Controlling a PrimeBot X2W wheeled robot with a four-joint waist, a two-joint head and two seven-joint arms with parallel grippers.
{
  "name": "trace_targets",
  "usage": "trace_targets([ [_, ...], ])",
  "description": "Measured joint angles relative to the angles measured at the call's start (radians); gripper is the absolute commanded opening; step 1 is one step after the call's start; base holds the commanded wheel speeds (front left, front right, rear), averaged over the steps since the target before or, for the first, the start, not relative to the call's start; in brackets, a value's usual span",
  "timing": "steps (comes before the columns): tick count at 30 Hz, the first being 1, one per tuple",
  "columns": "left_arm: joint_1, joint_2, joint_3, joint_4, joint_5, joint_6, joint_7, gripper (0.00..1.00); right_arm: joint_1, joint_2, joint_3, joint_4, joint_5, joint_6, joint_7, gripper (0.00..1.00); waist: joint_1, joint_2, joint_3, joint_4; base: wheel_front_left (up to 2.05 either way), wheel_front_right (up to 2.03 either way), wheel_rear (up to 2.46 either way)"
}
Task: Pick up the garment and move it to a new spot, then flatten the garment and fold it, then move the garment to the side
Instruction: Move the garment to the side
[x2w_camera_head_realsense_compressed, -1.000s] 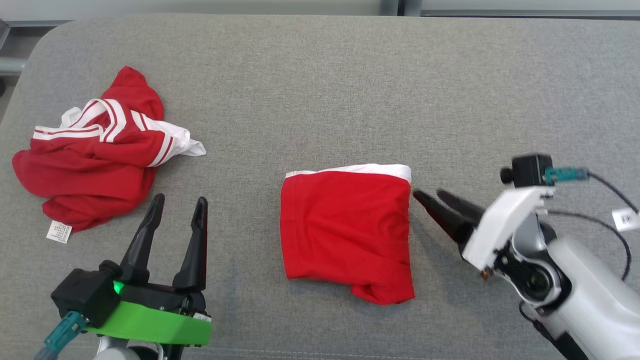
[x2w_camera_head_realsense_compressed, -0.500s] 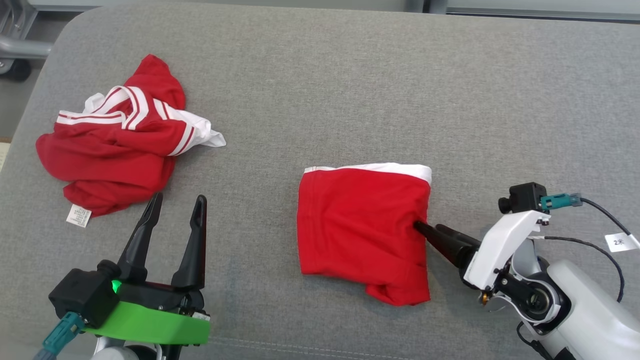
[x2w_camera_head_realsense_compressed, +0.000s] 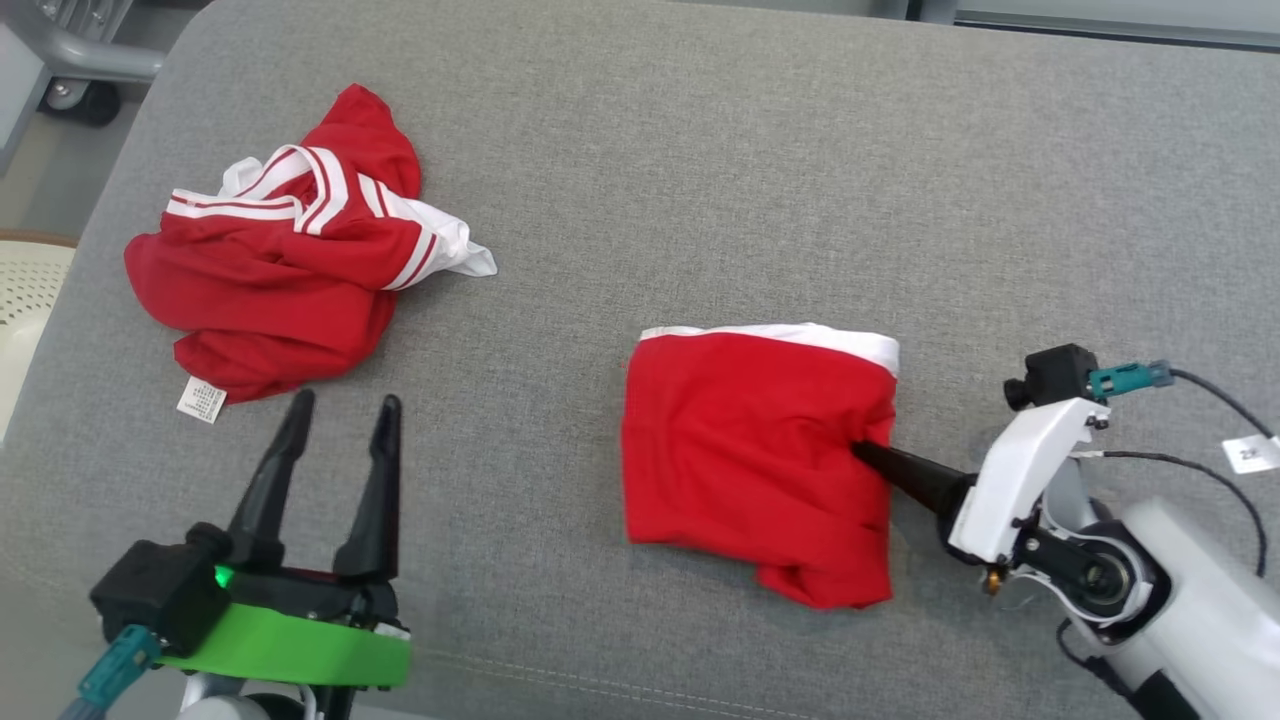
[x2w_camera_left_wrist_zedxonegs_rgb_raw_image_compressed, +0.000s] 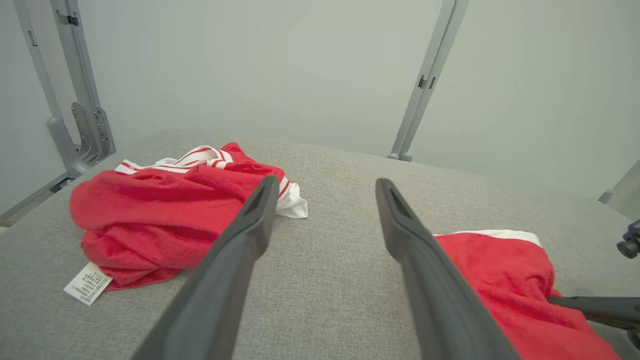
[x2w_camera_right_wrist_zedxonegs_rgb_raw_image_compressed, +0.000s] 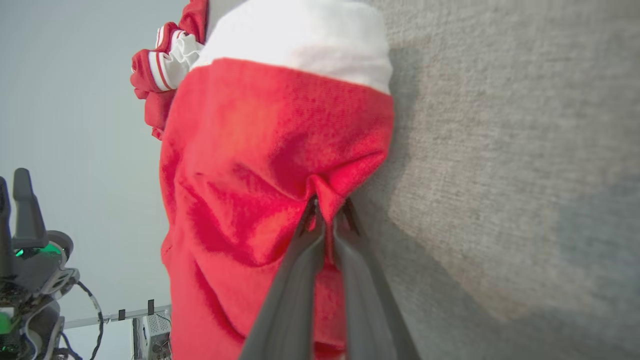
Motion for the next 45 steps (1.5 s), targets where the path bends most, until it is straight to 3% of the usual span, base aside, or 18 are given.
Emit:
trace_targets([
  [8,0.036,0.016,0.061,0.002,-0.001,0.006,0.000,1.00,-0.047,-0.137,-0.083,-0.049,0.020,-0.012,0.071,0.00,0.0000,0.0000,0.004,-0.017,0.00,0.00,0.00],
  [16,0.035,0.039,0.062,-0.035,0.003,0.005,0.000,1.00,-0.136,-0.314,-0.165,-0.044,0.010,-0.093,0.153,0.00,0.0000,0.0000,0.037,-0.061,0.00,0.00,0.00],
  [19,0.022,0.050,0.062,-0.066,0.011,0.004,0.000,1.00,-0.188,-0.414,-0.189,-0.027,-0.041,-0.126,0.189,0.00,0.0000,0.0000,0.067,-0.077,0.00,0.00,0.00],
  [24,0.011,0.066,0.064,-0.111,0.020,0.004,0.005,1.00,-0.267,-0.515,-0.225,-0.024,-0.101,-0.136,0.221,0.00,0.0000,0.0000,0.116,-0.093,0.00,0.00,0.00],
  [30,-0.006,0.070,0.089,-0.146,0.025,0.006,0.013,1.00,-0.297,-0.587,-0.265,0.011,-0.116,-0.143,0.258,0.00,0.0000,0.0000,0.186,-0.114,0.00,0.00,0.00],
  [45,-0.039,0.078,0.111,-0.180,0.034,0.010,0.024,1.00,-0.348,-0.649,-0.325,0.102,-0.178,-0.151,0.272,0.00,0.0001,0.0000,0.349,-0.170,0.00,0.00,0.00],
])
